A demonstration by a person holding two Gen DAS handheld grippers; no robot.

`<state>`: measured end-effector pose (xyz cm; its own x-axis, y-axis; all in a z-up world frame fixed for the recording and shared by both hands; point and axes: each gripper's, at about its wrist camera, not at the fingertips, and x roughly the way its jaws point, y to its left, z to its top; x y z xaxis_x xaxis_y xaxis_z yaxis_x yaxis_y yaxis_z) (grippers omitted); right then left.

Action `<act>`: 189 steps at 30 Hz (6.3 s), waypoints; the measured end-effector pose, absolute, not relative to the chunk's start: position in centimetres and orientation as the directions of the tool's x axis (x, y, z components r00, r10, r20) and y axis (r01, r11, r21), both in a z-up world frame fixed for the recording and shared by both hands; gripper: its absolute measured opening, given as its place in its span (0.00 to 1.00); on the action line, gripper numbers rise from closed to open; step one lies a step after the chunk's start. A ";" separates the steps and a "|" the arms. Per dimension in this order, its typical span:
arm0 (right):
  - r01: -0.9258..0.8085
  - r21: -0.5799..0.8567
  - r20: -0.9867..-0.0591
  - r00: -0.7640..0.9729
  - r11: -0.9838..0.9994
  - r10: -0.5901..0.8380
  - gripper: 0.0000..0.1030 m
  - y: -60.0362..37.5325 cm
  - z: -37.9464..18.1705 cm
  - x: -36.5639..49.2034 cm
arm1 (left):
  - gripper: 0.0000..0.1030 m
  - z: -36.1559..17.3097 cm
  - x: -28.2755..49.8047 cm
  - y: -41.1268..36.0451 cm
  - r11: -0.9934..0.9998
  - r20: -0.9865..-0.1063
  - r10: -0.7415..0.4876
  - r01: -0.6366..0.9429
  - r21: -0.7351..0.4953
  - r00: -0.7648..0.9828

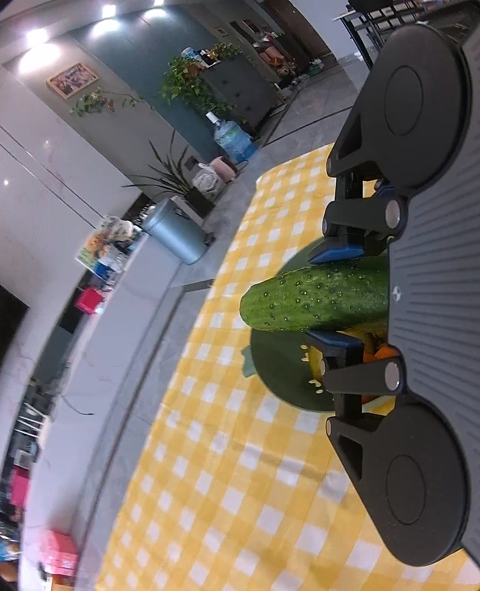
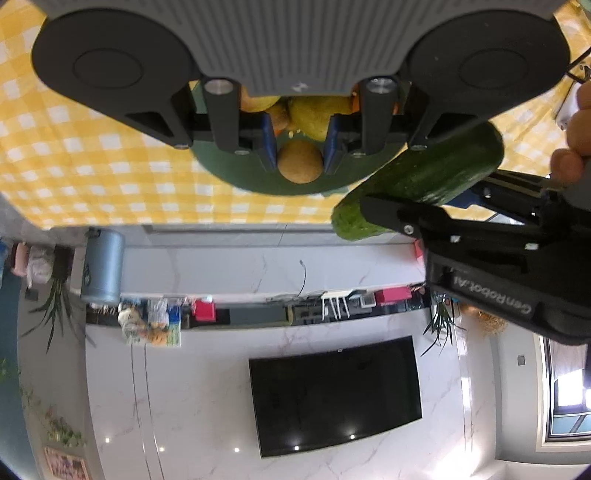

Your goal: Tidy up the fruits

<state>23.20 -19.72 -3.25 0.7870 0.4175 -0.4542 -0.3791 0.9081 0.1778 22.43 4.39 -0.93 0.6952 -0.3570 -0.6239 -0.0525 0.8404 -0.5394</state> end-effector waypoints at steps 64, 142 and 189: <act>-0.314 0.138 -0.561 0.757 0.939 0.335 0.23 -20.9 -6.8 24.6 | 0.30 -4.6 23.3 0.5 0.926 -0.695 -0.359 0.142 -0.350 0.624; -0.154 0.086 -0.475 0.862 0.984 0.177 0.96 -21.6 -4.5 11.3 | 0.91 -4.5 9.4 1.6 0.998 -0.550 0.027 0.013 0.069 0.834; -0.152 0.069 -0.477 0.863 0.986 0.167 0.96 -21.6 -4.8 11.5 | 0.91 -4.5 9.1 1.6 0.999 -0.564 0.011 0.017 0.046 0.825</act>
